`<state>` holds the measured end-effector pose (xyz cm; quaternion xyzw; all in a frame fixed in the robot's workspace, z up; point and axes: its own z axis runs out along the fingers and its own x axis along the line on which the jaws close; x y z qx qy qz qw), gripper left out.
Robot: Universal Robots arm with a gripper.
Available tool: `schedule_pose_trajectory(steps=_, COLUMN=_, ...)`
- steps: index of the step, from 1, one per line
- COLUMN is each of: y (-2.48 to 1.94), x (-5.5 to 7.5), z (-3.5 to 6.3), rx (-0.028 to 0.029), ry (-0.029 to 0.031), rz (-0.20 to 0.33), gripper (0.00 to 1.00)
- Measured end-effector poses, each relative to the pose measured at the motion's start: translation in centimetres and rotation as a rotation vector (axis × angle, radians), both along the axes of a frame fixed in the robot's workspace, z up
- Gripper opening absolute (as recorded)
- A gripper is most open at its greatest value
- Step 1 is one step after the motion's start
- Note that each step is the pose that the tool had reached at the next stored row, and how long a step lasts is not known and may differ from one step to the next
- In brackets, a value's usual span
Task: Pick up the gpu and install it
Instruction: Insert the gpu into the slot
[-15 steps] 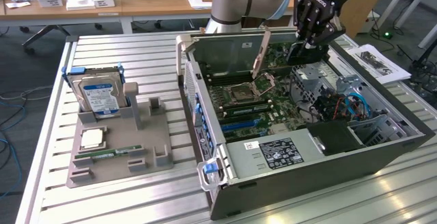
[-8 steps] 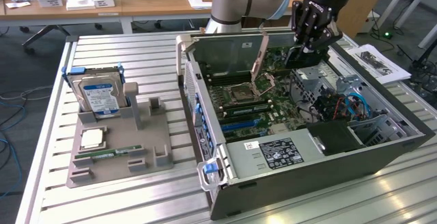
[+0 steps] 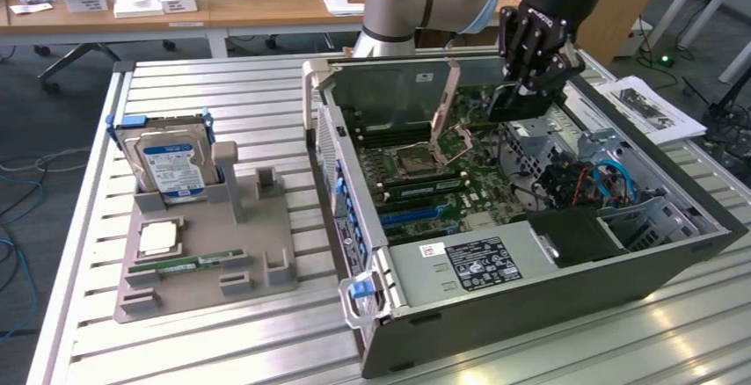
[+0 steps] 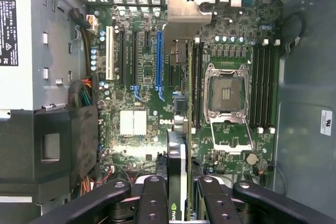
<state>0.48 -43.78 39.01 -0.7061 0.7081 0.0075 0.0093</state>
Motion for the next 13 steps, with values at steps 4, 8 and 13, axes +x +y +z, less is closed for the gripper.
schedule_pose_trajectory(steps=4, y=0.00, x=-0.04, z=-0.07, rx=0.0000, ry=0.0000, rz=0.000, gripper=0.27)
schedule_pose_trajectory(steps=8, y=0.00, x=-0.12, z=-0.09, rx=0.0000, ry=0.0000, rz=0.000, gripper=0.27)
schedule_pose_trajectory(steps=13, y=0.02, x=-0.19, z=-0.14, rx=0.0000, ry=-0.0001, rz=0.000, gripper=0.27)
